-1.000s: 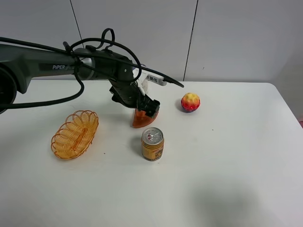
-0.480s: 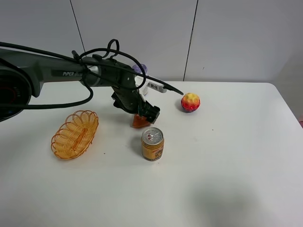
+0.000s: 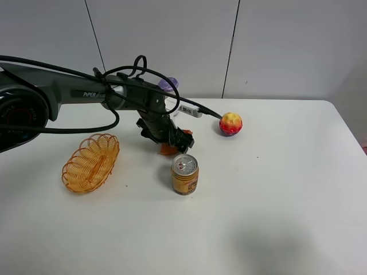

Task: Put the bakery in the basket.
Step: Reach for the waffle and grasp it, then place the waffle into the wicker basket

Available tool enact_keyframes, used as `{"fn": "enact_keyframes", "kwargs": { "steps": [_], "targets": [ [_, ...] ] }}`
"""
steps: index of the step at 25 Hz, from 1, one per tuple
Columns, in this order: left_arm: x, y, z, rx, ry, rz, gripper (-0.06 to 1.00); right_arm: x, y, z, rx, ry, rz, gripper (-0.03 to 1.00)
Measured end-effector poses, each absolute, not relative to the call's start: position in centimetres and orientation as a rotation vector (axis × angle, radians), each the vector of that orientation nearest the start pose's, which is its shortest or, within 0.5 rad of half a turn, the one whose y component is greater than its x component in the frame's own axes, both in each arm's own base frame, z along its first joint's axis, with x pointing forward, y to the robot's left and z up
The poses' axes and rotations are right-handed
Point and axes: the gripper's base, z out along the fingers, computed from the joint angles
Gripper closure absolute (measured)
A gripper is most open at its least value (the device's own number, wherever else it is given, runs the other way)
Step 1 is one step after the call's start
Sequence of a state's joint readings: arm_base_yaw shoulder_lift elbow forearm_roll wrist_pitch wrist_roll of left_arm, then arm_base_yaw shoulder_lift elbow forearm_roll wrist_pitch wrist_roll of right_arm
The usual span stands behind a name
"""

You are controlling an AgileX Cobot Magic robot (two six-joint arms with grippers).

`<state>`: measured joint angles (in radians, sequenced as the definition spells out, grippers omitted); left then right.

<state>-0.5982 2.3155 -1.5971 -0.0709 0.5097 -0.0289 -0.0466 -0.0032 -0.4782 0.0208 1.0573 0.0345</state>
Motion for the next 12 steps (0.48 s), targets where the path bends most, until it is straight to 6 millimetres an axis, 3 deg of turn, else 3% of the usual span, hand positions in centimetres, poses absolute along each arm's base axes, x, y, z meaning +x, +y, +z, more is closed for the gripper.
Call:
{"fn": "enact_keyframes", "kwargs": {
  "steps": [1, 8, 12],
  "targets": [
    [38.9, -26.9, 9.2, 0.696, 2.646, -0.248, 0.39, -0.3, 0.2, 27.1, 0.083, 2.058, 0.017, -0.02],
    [38.9, -26.9, 9.9, 0.697, 2.652, -0.25, 0.39, -0.3, 0.2, 27.1, 0.083, 2.058, 0.017, -0.02],
    [39.5, -26.8, 14.1, 0.692, 2.555, -0.258, 0.39, -0.3, 0.2, 27.1, 0.083, 2.058, 0.017, -0.02]
  ]
}}
